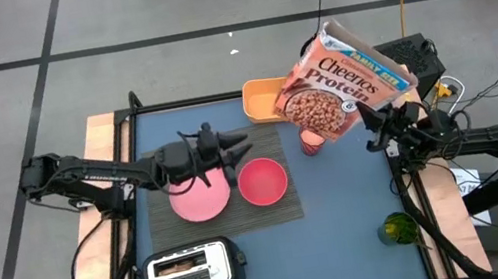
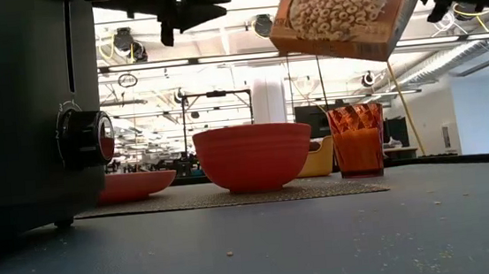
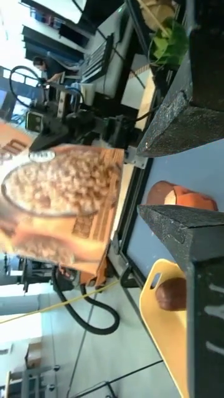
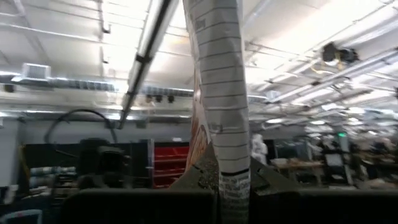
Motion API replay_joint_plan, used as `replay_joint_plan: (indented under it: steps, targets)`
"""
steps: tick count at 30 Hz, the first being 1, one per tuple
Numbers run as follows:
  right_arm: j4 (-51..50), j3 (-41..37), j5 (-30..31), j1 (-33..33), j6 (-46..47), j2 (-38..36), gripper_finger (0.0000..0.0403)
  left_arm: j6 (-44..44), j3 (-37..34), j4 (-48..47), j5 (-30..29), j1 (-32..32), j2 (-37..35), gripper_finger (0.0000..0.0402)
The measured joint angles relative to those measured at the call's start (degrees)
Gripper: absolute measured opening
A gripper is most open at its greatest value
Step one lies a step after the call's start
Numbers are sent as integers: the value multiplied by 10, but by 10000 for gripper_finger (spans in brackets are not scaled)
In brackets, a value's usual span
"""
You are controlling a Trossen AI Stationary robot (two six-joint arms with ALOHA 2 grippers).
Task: Arrange a breakfast setting
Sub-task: Pour the cereal into the dark pink bowl
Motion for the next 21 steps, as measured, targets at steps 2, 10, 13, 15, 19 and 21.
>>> replay_joint_plan:
  steps: [2, 10, 13, 15, 19, 21]
  targets:
    - [20, 0, -15, 0, 10, 7, 1, 0, 0, 8, 0, 5, 0, 141]
    - [132, 0, -51, 0, 28, 84, 1, 0, 0, 24, 0, 21, 0, 141]
    - [183, 0, -59, 0, 30, 126, 1, 2, 0, 24, 0, 21, 0, 141]
    - [216, 0, -57, 0, 30, 154, 1, 13, 0, 24, 1, 21, 0, 141]
    - [265, 0, -56, 0, 29, 202, 1, 36, 0, 24, 2, 21, 0, 141]
    - [282, 0, -56, 0, 29, 220, 1, 42, 0, 24, 2, 21, 0, 143]
